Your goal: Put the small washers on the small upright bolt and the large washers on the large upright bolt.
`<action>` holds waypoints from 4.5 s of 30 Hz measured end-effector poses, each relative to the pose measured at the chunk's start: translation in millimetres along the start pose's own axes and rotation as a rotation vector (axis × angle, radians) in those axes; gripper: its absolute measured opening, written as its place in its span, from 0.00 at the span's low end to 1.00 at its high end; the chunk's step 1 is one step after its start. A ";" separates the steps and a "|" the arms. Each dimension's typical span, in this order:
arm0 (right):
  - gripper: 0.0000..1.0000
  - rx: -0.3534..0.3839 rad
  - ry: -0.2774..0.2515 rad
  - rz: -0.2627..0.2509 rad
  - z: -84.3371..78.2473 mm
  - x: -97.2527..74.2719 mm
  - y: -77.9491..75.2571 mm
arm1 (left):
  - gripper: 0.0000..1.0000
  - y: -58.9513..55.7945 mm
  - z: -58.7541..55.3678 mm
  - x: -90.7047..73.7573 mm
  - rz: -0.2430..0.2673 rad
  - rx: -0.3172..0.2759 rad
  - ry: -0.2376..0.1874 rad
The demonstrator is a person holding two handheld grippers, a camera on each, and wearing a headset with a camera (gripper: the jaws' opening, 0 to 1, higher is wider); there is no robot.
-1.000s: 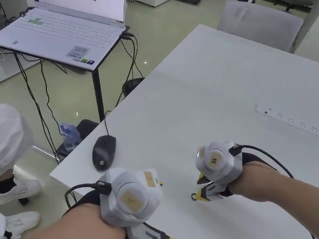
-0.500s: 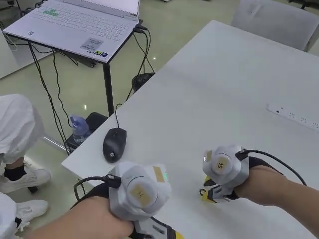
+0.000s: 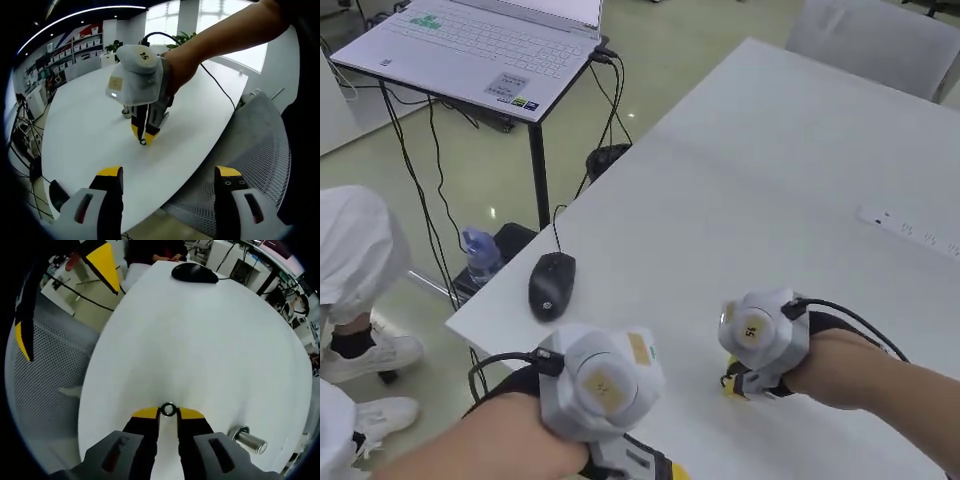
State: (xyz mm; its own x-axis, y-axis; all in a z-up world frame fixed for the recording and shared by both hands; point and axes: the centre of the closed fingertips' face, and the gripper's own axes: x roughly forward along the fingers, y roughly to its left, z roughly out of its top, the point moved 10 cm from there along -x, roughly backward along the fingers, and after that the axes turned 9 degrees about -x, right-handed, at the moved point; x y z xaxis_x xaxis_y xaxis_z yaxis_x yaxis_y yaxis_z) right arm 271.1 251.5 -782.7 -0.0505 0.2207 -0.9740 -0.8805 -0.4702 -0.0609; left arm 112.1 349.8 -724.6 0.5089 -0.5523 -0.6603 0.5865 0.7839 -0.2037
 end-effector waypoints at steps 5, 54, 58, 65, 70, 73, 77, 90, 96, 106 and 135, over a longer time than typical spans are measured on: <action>0.14 -0.016 0.041 -0.017 4.5 0.2 5.5 | 0.73 -1.9 2.4 -1.3 0.001 0.005 0.003; 0.13 0.446 -0.076 -0.158 -133.7 -139.8 15.0 | 0.73 10.0 29.7 2.2 -0.037 0.040 0.003; 0.13 0.459 -0.076 -0.167 -140.8 -140.4 8.6 | 0.72 9.4 30.1 3.7 -0.032 0.039 0.008; 0.13 0.440 -0.063 -0.166 -140.8 -128.5 -6.1 | 0.72 10.5 29.6 4.5 -0.022 0.035 0.019; 0.13 0.435 -0.054 -0.160 -140.5 -118.3 -19.0 | 0.72 12.3 29.2 6.1 -0.017 0.024 0.021; 0.13 0.432 -0.043 -0.156 -141.7 -111.8 -25.8 | 0.72 13.2 28.6 6.7 -0.014 0.021 0.025; 0.13 0.437 -0.031 -0.140 -143.4 -103.1 -31.3 | 0.72 14.7 27.1 6.4 -0.013 0.019 0.030; 0.14 0.435 -0.005 -0.111 -148.0 -89.0 -35.4 | 0.71 18.2 19.2 8.0 -0.012 0.004 0.047; 0.14 0.423 0.004 -0.101 -147.3 -79.6 -35.4 | 0.71 19.3 17.3 7.1 -0.011 0.001 0.052; 0.14 0.409 0.033 -0.084 -150.1 -56.4 -33.7 | 0.70 15.9 8.7 3.1 -0.009 -0.008 0.072; 0.26 0.515 -0.085 -0.228 -153.3 -81.6 -29.7 | 0.71 16.5 13.5 -5.1 -0.024 -0.021 0.035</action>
State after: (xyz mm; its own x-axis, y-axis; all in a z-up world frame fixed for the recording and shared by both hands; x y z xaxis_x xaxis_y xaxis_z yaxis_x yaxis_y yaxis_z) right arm 373.6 116.4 -734.9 0.1486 0.3459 -0.9264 -0.9887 0.0698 -0.1325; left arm 127.7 361.7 -714.8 0.4721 -0.5611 -0.6799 0.5846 0.7765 -0.2350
